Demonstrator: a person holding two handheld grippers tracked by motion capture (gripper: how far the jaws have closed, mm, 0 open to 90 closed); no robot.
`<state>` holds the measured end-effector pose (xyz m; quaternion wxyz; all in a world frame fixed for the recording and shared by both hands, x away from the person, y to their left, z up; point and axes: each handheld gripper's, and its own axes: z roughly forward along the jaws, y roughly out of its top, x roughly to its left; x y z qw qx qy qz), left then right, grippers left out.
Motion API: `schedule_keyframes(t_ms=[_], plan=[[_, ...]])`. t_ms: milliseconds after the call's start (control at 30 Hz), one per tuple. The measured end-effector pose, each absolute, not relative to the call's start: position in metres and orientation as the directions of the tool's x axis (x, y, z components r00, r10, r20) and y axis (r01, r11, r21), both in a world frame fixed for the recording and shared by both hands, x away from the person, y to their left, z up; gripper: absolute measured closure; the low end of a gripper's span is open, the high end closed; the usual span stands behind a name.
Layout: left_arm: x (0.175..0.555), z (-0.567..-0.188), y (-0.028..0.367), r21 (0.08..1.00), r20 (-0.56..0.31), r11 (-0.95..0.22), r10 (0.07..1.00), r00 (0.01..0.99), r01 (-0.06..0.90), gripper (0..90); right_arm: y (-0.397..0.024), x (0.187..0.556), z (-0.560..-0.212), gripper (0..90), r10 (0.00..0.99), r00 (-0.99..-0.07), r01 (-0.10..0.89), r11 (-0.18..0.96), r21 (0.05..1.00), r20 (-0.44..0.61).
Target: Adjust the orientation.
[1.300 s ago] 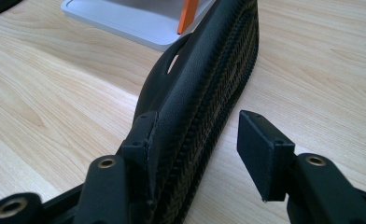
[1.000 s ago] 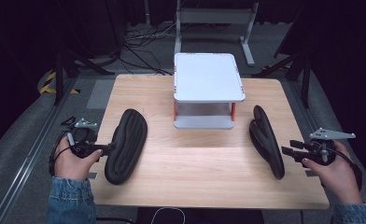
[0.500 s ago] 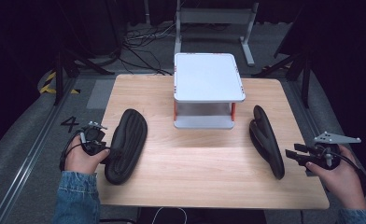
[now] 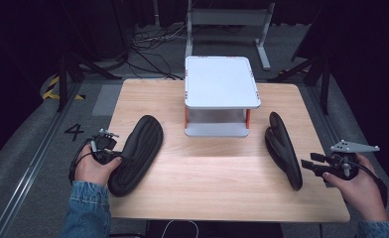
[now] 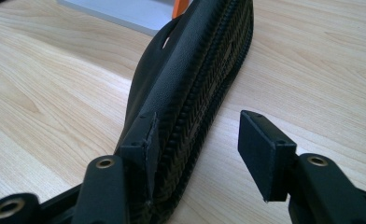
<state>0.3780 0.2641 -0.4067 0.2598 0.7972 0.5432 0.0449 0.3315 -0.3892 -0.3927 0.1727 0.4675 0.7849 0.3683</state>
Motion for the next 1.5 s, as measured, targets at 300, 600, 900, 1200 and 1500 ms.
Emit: schedule_keyframes(t_ms=[300,600,900,1200,1500], plan=[[0.373,-0.391,0.245,0.488,-0.112,-0.332,0.893,0.435,0.807,52.9,-0.389,0.332,-0.393,49.4,0.860,-0.505,0.606,0.292,0.740,0.074],[0.360,-0.367,0.206,0.548,-0.094,-0.395,0.847,0.524,0.737,52.6,-0.390,0.332,-0.394,49.2,0.861,-0.504,0.605,0.291,0.741,0.074],[0.362,-0.376,0.135,0.503,-0.052,-0.460,0.829,0.556,0.732,50.6,-0.386,0.332,-0.396,48.8,0.856,-0.512,0.609,0.306,0.732,0.068],[0.364,-0.388,0.116,0.447,-0.014,-0.464,0.851,0.525,0.765,45.2,-0.385,0.332,-0.397,48.3,0.840,-0.538,0.601,0.324,0.731,0.071],[0.355,-0.384,0.102,0.449,-0.059,-0.497,0.813,0.579,0.743,29.0,-0.382,0.332,-0.396,47.6,0.837,-0.541,0.599,0.318,0.736,0.079]])
